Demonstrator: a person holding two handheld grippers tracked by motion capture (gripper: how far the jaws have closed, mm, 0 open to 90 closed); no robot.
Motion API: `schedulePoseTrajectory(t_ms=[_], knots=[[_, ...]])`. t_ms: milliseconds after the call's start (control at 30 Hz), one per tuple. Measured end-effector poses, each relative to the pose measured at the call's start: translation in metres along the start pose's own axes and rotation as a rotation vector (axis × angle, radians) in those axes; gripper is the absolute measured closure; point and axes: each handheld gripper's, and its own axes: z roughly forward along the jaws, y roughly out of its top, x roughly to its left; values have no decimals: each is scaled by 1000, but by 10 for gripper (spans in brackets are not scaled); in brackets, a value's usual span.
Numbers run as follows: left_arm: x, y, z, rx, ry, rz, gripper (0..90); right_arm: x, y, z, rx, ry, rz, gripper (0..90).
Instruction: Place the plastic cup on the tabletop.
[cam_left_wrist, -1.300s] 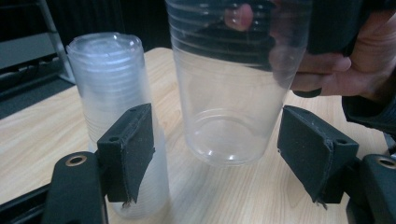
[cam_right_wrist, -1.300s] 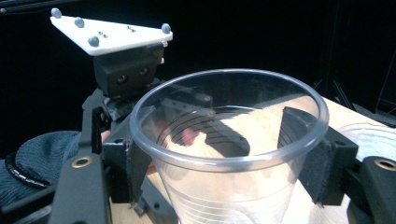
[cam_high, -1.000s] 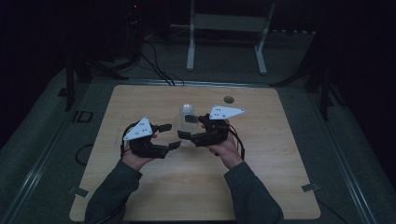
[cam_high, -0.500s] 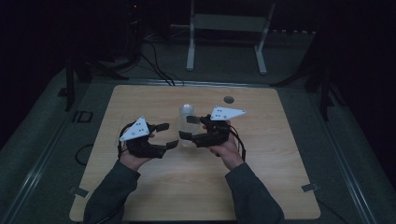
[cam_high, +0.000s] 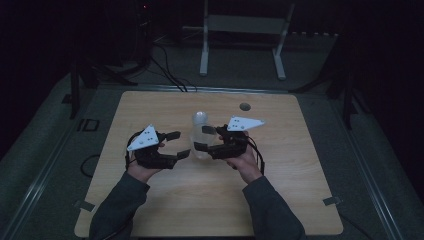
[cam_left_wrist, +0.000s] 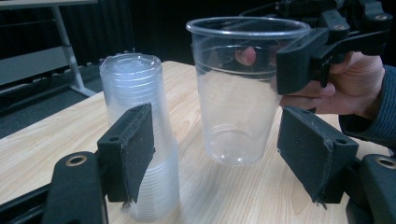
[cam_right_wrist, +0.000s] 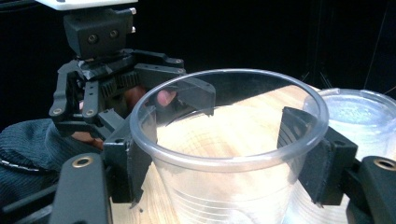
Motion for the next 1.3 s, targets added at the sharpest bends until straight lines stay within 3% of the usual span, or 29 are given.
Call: schedulePoseTrajectory(t_ms=[1300], knots=[[0,-1,-2,10,4,-1,275,-5,-18,-12,6,-36,12,283]])
